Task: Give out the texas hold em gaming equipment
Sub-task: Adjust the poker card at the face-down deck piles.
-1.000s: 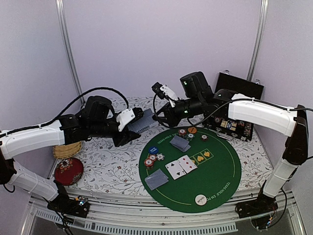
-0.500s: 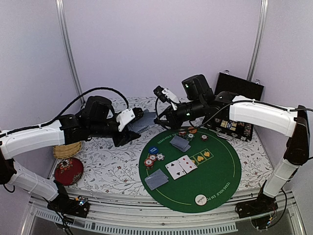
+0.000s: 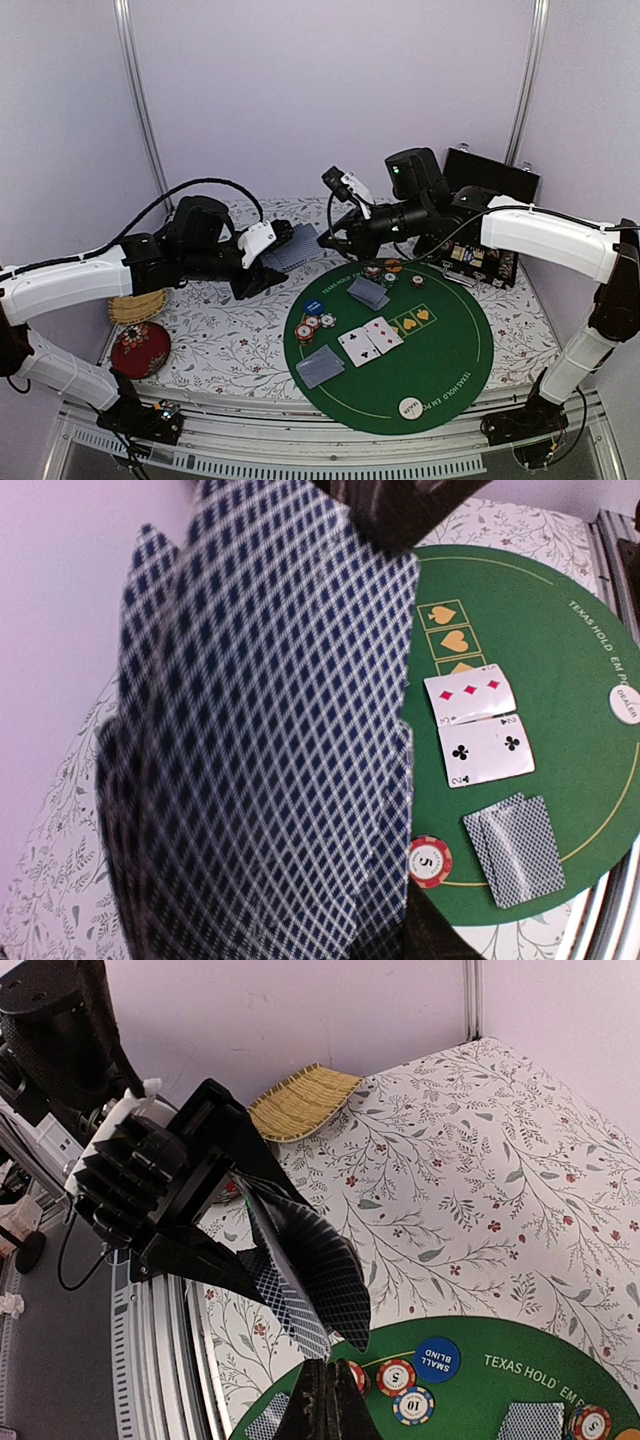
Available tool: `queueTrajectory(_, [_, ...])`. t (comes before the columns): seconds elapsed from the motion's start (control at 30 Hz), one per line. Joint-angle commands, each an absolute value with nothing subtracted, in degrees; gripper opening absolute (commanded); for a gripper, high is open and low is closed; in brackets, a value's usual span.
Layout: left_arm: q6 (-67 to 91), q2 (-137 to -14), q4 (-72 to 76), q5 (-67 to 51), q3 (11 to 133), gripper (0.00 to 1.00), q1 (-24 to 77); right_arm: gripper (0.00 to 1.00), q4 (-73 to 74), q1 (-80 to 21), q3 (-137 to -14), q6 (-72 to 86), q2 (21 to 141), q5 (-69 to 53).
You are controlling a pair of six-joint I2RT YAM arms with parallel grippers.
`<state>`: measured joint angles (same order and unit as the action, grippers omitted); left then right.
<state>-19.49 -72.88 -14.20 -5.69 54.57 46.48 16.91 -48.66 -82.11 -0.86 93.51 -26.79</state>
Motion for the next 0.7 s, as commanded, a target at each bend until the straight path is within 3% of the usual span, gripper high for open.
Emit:
queueTrajectory(0.0, [-19.45,-72.86,-12.88,-6.36,54.48,0.45,46.46,0.02,15.53,-48.35,-82.36,-0.35,94.45,-28.36])
queueTrajectory(0.37, [-19.42,-72.88,-12.88,-6.51,54.48,0.45,46.42,0.18,16.03,-48.18,-83.29,-0.88,96.2,-28.43])
queueTrajectory(0.47, [-19.45,-72.86,-12.89,-6.5,54.41,0.45,46.46,0.3,15.47,-48.19,-83.87,-0.88,96.86,-29.12])
queueTrajectory(0.67, [-19.48,-72.85,-12.94,-6.42,54.41,0.45,46.49,0.42,15.19,-48.21,-84.87,-0.97,98.57,-28.92])
